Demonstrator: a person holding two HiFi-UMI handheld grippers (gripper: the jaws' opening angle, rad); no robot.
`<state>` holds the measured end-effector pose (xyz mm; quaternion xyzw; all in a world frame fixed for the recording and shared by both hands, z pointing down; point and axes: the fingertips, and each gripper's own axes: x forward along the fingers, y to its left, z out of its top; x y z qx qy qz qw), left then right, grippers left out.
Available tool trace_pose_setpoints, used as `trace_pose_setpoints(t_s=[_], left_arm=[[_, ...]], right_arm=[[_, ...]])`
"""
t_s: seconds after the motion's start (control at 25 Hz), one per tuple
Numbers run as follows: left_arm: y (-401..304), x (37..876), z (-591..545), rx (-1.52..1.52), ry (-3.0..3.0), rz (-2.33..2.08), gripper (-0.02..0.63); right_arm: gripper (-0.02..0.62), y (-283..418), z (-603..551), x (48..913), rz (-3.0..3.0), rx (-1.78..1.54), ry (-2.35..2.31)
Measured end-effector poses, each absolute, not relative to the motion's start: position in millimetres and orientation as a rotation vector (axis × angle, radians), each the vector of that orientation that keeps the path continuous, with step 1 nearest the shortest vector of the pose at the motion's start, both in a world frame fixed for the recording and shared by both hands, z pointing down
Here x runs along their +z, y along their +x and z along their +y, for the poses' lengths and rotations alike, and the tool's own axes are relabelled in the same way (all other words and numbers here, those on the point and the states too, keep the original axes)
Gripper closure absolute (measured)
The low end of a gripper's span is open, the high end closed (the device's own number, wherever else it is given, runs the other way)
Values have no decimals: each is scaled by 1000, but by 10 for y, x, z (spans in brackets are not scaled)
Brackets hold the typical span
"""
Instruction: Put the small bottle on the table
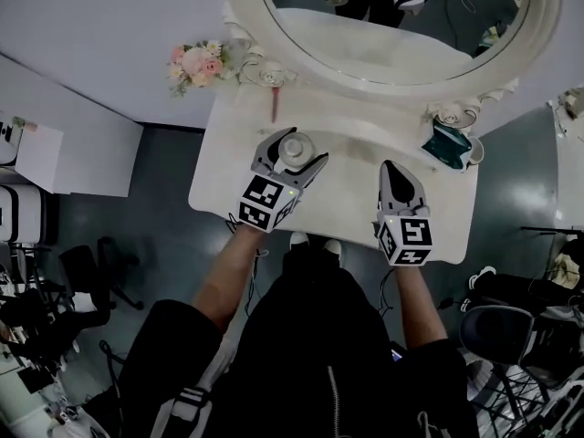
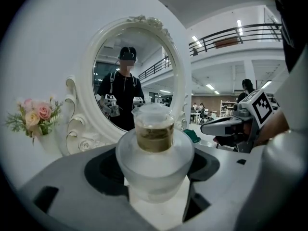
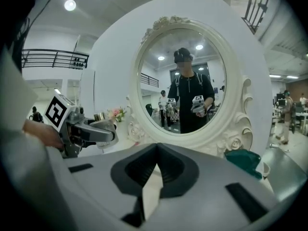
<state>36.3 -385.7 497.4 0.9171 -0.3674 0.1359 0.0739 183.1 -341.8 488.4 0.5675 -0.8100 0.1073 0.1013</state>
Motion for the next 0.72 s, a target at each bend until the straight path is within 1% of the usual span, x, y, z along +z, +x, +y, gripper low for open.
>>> trace_pose_setpoints(t_s=[0.36, 0.72], left_arm=[[352, 5671, -3600, 496, 2728, -1066, 267], [504, 6301, -3495, 569, 2693, -1001, 267]], right_arm=[[594, 1763, -3298, 5313, -2344, 418, 1651], [594, 1733, -3168, 5654, -2299, 504, 1646]])
